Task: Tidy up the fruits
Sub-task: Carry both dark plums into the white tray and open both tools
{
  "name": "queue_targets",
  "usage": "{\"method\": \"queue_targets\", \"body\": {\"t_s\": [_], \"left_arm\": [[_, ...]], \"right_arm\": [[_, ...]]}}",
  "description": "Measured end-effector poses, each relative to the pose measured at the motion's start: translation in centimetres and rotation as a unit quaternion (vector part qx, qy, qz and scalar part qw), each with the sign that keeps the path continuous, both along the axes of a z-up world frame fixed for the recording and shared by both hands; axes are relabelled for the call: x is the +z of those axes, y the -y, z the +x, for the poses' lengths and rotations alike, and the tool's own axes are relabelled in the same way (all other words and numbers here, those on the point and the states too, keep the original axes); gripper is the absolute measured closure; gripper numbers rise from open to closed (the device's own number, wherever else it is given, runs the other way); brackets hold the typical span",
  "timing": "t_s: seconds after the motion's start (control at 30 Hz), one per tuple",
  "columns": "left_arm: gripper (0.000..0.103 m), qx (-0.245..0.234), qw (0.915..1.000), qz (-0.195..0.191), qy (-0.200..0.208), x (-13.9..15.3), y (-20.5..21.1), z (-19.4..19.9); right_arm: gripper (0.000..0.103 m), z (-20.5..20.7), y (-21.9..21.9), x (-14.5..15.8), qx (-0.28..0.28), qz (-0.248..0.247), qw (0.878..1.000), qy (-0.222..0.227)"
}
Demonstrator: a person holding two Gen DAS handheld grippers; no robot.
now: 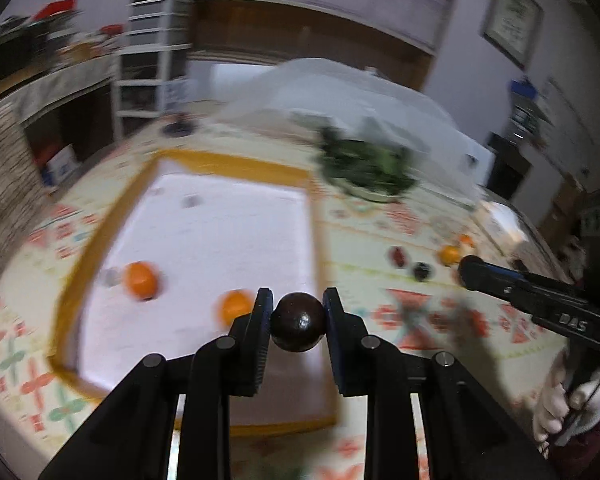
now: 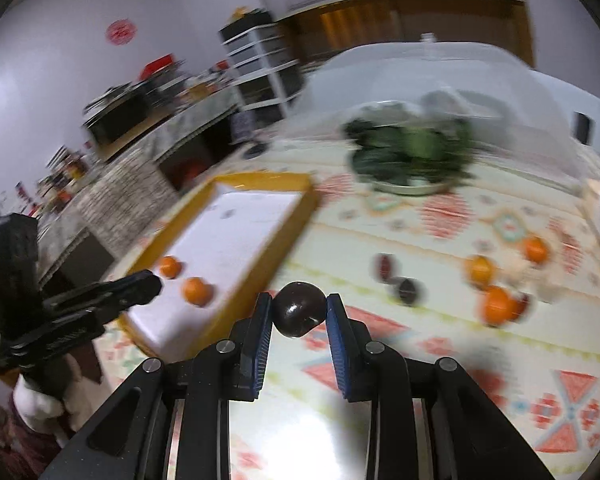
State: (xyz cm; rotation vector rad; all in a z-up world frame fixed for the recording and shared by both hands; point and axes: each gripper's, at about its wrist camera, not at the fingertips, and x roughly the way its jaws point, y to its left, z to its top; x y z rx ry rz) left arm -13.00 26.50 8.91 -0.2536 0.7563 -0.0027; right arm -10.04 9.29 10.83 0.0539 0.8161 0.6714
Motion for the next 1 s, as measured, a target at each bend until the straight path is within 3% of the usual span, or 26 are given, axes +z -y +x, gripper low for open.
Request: {"method": "queue_targets", "body": {"t_s": [0.17, 0.33, 0.63, 0.73, 0.93, 1.0], "left_arm": [[0.078, 0.047, 0.9987, -0.004, -0.019, -2.0, -4.6, -0.6], [0.078, 0.063, 0.9970, -0.014, -0.042, -4.2, -7.6, 0.4], [0.078, 0.065, 0.9963, -0.017, -0.052, -5.5, -8.6, 0.9], [0.072, 0.063, 0.9963, -0.026, -0.051, -5.5, -8.8, 0.8], [0.049, 0.059, 0.9971, -0.029, -0.038, -4.2, -8.1, 0.0], [0.041, 0.057, 0.9974, -0.028, -0.034, -3.6, -7.7, -0.3]], "right_arm": [[0.074, 1.2, -7.0, -1.3, 0.042, -0.012, 0.999, -0.020], [0.074, 3.1, -12.7, -3.2, 0.058, -0.041, 0.997, -0.034], [0.074, 7.1, -17.0, -7.3, 0.046, -0.072, 0.993, -0.077], [0.073, 7.2, -17.3, -7.3, 0.042, -0.078, 0.994, -0.068], [0.072, 7.2, -16.5, -6.7, 0.030, -0.064, 0.995, -0.067], [0.066, 7.1, -16.1, -6.3, 0.029, -0.057, 0.996, -0.066]]}}
